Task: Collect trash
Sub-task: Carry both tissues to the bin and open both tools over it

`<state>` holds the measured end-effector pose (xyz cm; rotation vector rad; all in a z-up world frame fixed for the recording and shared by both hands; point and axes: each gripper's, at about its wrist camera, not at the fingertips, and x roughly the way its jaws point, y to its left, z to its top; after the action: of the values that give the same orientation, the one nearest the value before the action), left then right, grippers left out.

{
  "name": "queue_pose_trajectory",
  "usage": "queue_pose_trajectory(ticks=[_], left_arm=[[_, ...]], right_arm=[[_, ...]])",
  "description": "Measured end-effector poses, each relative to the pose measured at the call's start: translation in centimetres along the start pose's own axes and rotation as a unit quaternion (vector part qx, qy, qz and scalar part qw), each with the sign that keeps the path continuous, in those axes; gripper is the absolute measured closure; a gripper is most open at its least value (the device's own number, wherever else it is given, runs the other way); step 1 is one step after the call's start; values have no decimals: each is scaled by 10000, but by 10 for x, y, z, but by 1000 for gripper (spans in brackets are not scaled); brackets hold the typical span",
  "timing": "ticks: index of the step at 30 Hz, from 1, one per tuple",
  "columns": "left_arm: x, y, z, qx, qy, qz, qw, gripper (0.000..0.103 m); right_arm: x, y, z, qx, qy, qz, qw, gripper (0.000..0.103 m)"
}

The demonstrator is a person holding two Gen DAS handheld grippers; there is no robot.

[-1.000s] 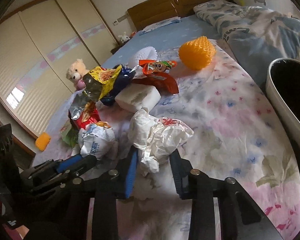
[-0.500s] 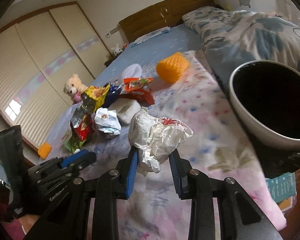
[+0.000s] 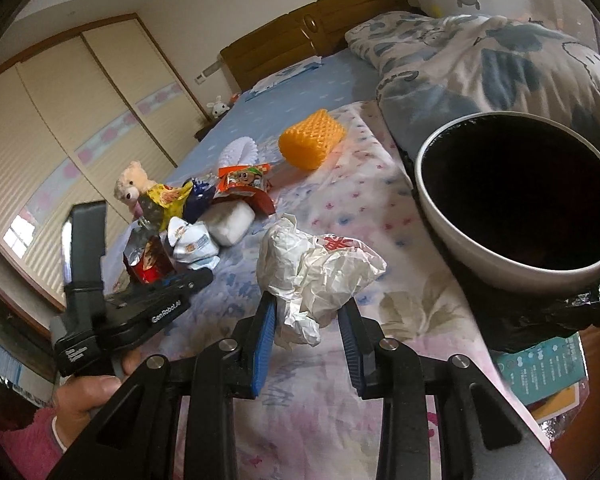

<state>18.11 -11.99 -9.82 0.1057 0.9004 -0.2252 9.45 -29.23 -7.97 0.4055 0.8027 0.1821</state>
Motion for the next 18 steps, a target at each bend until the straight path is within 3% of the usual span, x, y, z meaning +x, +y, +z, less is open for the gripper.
queue_pose_trajectory(ticks=[12, 18], left_arm=[[-50, -12, -21, 209, -414, -661, 9967, 103], [-65, -40, -19, 516, -523, -935, 9929, 103]], right_arm=[[-22, -10, 2, 69, -219, 42, 9997, 71], [-34, -21, 2, 154, -304, -9, 9994, 71]])
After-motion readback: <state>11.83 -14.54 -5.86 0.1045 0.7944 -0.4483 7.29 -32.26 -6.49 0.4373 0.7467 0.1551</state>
